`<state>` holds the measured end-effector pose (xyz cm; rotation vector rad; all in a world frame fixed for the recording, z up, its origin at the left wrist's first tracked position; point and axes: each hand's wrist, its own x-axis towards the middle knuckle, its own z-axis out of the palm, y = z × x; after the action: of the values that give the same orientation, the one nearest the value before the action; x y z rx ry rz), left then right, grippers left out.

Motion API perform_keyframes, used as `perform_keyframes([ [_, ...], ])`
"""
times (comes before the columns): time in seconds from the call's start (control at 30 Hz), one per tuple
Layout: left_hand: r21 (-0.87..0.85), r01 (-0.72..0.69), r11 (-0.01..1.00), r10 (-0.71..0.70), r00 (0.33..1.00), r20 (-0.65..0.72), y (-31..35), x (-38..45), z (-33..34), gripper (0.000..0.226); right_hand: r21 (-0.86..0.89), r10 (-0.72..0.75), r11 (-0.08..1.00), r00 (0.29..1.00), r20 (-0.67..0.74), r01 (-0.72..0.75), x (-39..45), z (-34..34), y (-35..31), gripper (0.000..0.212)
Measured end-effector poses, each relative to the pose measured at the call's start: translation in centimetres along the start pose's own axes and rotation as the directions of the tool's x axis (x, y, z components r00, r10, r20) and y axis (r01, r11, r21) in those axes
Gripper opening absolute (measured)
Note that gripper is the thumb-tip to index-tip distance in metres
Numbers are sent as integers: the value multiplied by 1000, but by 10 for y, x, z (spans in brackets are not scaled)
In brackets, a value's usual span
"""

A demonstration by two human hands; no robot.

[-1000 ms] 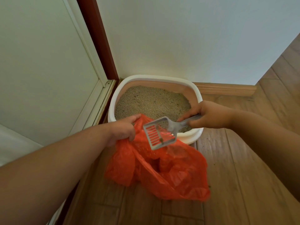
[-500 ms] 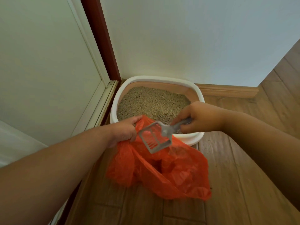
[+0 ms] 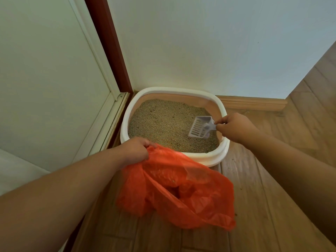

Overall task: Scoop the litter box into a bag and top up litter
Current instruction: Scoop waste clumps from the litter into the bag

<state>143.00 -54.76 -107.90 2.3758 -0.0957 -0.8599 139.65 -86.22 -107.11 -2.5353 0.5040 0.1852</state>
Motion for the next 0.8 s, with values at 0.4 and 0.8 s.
perform_keyframes([
  [0.4, 82, -36, 996, 36, 999, -1, -12, 12, -2, 49, -168, 70, 985, 988, 139, -46, 19, 33, -1, 26],
  [0.8, 50, -59, 997, 62, 996, -71, -25, 25, -5, 53, 66, -4, 998, 992, 130, -5, 32, 61, -14, 29],
])
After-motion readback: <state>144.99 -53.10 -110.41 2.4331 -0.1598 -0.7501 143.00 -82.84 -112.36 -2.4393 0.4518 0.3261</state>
